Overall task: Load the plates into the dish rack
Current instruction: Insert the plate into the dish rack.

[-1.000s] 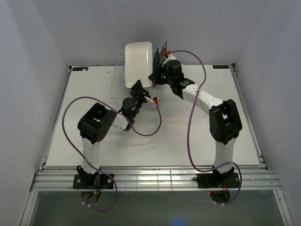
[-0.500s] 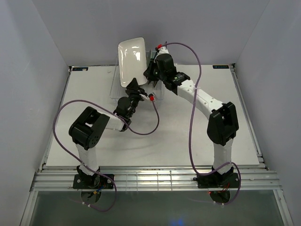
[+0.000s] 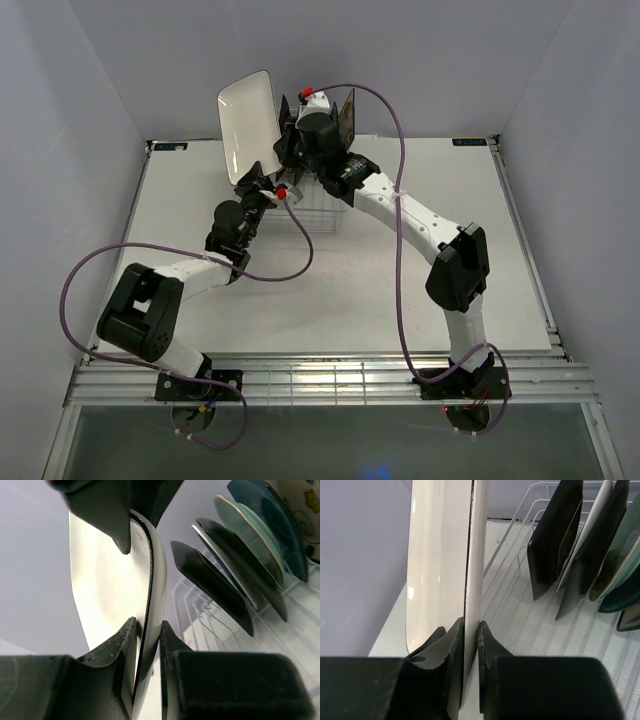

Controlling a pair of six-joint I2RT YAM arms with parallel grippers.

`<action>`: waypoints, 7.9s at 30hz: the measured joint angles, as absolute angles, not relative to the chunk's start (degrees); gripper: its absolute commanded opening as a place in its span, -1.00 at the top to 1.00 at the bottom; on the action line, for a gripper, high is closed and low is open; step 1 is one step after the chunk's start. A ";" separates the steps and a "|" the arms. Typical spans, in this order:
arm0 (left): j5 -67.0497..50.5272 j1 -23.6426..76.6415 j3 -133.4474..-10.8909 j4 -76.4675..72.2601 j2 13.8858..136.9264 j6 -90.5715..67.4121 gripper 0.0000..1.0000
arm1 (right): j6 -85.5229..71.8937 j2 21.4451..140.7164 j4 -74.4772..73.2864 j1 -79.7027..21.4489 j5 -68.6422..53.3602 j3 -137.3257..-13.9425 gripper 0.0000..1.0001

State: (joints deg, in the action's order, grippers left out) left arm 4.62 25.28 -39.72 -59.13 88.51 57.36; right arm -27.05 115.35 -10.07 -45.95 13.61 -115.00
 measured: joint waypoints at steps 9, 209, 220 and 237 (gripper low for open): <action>-8.27 16.14 -39.16 -48.45 82.81 42.85 1.00 | -31.00 120.11 -4.67 -49.32 20.18 -117.27 0.84; -23.79 4.14 -64.88 -67.20 114.41 -27.97 1.00 | -44.40 138.19 57.01 -43.51 3.09 -95.90 0.84; -24.71 4.84 -74.08 -67.31 120.42 -25.80 1.00 | -44.23 127.13 66.59 -43.51 2.68 -75.00 0.84; -24.60 5.08 -82.04 -70.19 129.99 -24.36 1.00 | -40.32 108.01 73.49 -44.01 1.56 -43.00 0.84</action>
State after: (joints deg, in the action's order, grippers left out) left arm -24.60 5.08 -82.04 -70.19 129.99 -24.36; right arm -40.32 108.01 73.49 -44.01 1.56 -43.00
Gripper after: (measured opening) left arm 0.273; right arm 0.078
